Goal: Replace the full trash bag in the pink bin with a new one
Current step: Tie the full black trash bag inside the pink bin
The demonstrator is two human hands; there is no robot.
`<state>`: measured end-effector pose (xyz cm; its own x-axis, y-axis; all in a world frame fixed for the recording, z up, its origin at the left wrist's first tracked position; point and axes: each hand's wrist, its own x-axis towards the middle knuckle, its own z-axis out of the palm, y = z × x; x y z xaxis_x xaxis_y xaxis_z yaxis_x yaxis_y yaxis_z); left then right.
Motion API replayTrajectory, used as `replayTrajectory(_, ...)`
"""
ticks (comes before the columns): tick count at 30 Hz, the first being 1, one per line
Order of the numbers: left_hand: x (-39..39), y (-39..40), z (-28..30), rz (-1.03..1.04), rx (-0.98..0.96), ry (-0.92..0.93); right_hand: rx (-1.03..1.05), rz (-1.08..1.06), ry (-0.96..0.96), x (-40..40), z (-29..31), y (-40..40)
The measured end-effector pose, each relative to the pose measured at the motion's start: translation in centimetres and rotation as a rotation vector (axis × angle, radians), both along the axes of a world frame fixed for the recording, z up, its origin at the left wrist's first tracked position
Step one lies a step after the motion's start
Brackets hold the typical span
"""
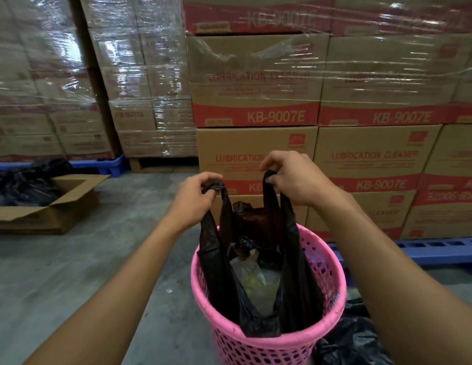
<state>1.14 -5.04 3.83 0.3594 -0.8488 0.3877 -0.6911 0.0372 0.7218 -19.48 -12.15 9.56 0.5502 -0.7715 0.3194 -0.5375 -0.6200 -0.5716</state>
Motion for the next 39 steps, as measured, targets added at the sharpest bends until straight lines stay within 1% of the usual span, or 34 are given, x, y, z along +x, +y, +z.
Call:
replayTrajectory(2,0.2,-0.1,-0.5,0.091,-0.081,-0.043,-0.006,-0.019,0.014,-0.1,0.0,-0.1)
replayTrajectory(3,0.1,-0.1,-0.8,0.072,-0.112,0.0,0.003,-0.009,0.019,-0.2,0.1,0.0)
replayTrajectory(4,0.0,0.0,-0.9,0.021,-0.114,0.095,0.016,0.005,0.024,-0.3,0.2,0.1)
replayTrajectory(6,-0.9,-0.1,-1.1,-0.102,-0.042,0.371,0.033,0.034,0.042,-0.4,0.4,0.3)
replayTrajectory(7,-1.3,-0.3,-1.2,-0.132,0.0,0.494,0.038,0.052,0.049,-0.4,0.5,0.5)
replayTrajectory(8,-1.7,-0.6,-1.4,-0.131,0.05,0.551,0.043,0.072,0.054,-0.3,0.6,0.6)
replayTrajectory(10,-2.2,-1.1,-2.1,-0.132,0.122,0.601,0.051,0.102,0.061,-0.2,0.7,0.7)
replayTrajectory(13,-2.8,-1.6,-2.4,-0.264,0.191,0.889,0.055,0.114,0.072,-0.2,0.7,0.8)
replayTrajectory(14,-2.9,-1.7,-2.5,-0.294,0.174,0.912,0.056,0.116,0.069,-0.2,0.8,0.8)
replayTrajectory(15,-2.9,-1.9,-2.6,-0.294,0.164,0.84,0.056,0.116,0.065,-0.1,0.8,0.7)
replayTrajectory(18,-2.3,-2.3,-3.4,-0.214,0.111,0.444,0.058,0.127,0.068,-0.2,1.0,0.9)
replayTrajectory(19,-2.3,-2.3,-3.2,-0.174,0.067,0.383,0.063,0.129,0.062,-0.2,1.1,0.9)
replayTrajectory(22,-2.4,-2.2,-2.0,-0.098,-0.039,0.417,0.063,0.141,-0.005,-0.1,1.1,1.1)
replayTrajectory(23,-2.5,-2.3,-1.5,-0.078,-0.039,0.428,0.049,0.15,-0.026,0.0,1.2,1.2)
replayTrajectory(25,-2.5,-2.5,-1.2,-0.082,0.047,0.492,0.014,0.177,-0.027,0.1,1.3,1.2)
replayTrajectory(26,-2.6,-2.5,-1.2,-0.127,0.088,0.579,-0.005,0.197,-0.004,0.2,1.4,1.2)
replayTrajectory(28,-3.1,-2.3,-1.8,-0.323,0.149,0.774,-0.019,0.233,0.05,0.4,1.5,1.1)
replayTrajectory(29,-3.2,-2.5,-2.1,-0.429,0.172,0.83,-0.023,0.249,0.07,0.5,1.5,1.1)
replayTrajectory(30,-3.3,-2.5,-2.3,-0.53,0.201,0.825,-0.031,0.262,0.087,0.7,1.5,1.2)
replayTrajectory(31,-3.5,-2.6,-2.5,-0.623,0.221,0.771,-0.04,0.276,0.1,0.8,1.5,1.2)
replayTrajectory(32,-3.9,-2.4,-2.7,-0.693,0.241,0.664,-0.046,0.288,0.105,1.0,1.5,1.3)
replayTrajectory(33,-4.4,-2.4,-2.9,-0.716,0.269,0.528,-0.05,0.301,0.104,1.1,1.5,1.4)
replayTrajectory(35,-5.7,-2.5,-2.8,-0.667,0.31,0.308,-0.042,0.323,0.104,1.2,1.6,1.6)
replayTrajectory(37,-6.8,-3.1,-2.8,-0.562,0.209,0.239,-0.028,0.326,0.108,1.3,1.5,1.6)
replayTrajectory(39,-7.0,-3.6,-2.9,-0.425,0.125,0.258,0.002,0.306,0.052,1.4,1.2,1.3)
